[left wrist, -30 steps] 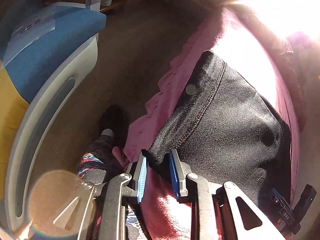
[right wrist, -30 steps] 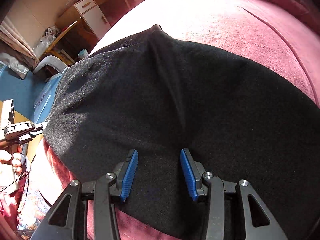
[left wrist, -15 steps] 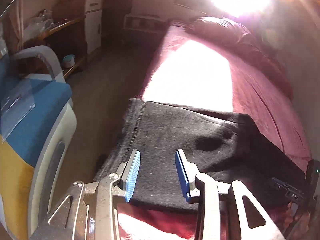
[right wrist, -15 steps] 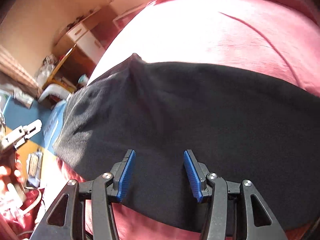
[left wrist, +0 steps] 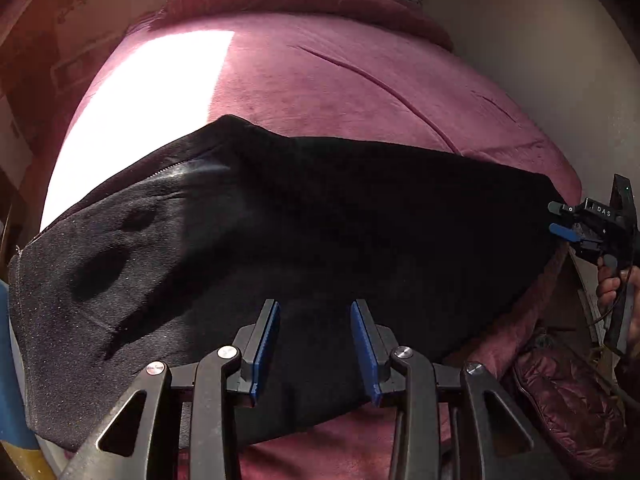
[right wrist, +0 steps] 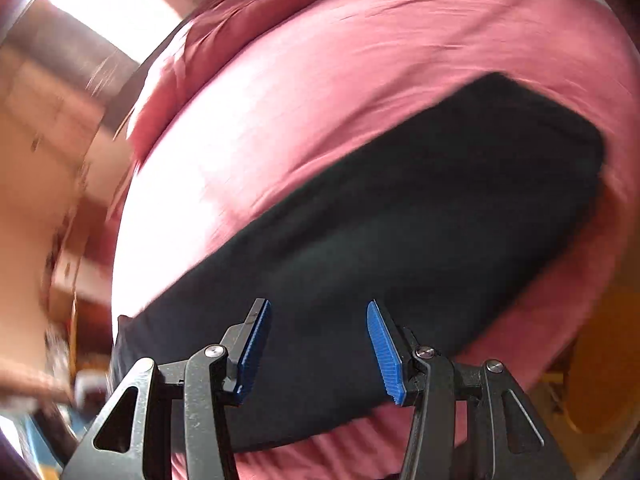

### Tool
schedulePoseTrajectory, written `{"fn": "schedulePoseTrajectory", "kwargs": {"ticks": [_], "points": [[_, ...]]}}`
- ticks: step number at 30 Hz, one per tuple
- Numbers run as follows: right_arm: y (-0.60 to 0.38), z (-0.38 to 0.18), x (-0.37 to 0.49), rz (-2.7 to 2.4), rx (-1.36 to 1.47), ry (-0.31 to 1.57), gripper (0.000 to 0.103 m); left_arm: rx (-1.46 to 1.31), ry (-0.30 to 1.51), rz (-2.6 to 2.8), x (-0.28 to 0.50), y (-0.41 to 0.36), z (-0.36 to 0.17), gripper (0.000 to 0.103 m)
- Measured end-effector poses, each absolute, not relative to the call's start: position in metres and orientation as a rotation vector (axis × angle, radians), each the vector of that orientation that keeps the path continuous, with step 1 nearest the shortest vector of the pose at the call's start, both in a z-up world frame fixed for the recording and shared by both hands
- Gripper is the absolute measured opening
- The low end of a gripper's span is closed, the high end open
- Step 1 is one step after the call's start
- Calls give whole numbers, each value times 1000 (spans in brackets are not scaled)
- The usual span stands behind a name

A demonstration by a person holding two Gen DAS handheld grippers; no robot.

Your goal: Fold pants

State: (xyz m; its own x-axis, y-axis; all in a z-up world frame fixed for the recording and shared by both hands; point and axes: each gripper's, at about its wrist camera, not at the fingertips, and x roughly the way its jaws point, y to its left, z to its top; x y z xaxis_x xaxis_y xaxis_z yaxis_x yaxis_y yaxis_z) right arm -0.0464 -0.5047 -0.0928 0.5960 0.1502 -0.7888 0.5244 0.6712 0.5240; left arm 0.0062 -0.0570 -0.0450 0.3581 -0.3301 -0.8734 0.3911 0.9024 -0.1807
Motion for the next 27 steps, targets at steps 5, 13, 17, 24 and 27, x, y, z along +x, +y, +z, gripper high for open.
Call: {"fn": "schedulePoseTrajectory", "kwargs": {"ticks": [5, 13, 17, 24, 27], "points": [[-591, -99, -91, -446, 1010, 805, 46, 101, 1154, -504, 5, -82, -58, 37], [-650, -111, -78, -564, 1058, 797, 32, 118, 1190, -492, 11, -92, -69, 37], [-642, -84, -58, -508, 952, 762, 16, 128, 1191, -488, 13, -99, -71, 37], [-651, -129, -69, -536, 1033, 842, 16, 157, 1202, -475, 17, -114, -84, 37], [-657, -132, -82, -515, 1133, 788, 26, 165, 1205, -472, 17, -121, -85, 37]]}}
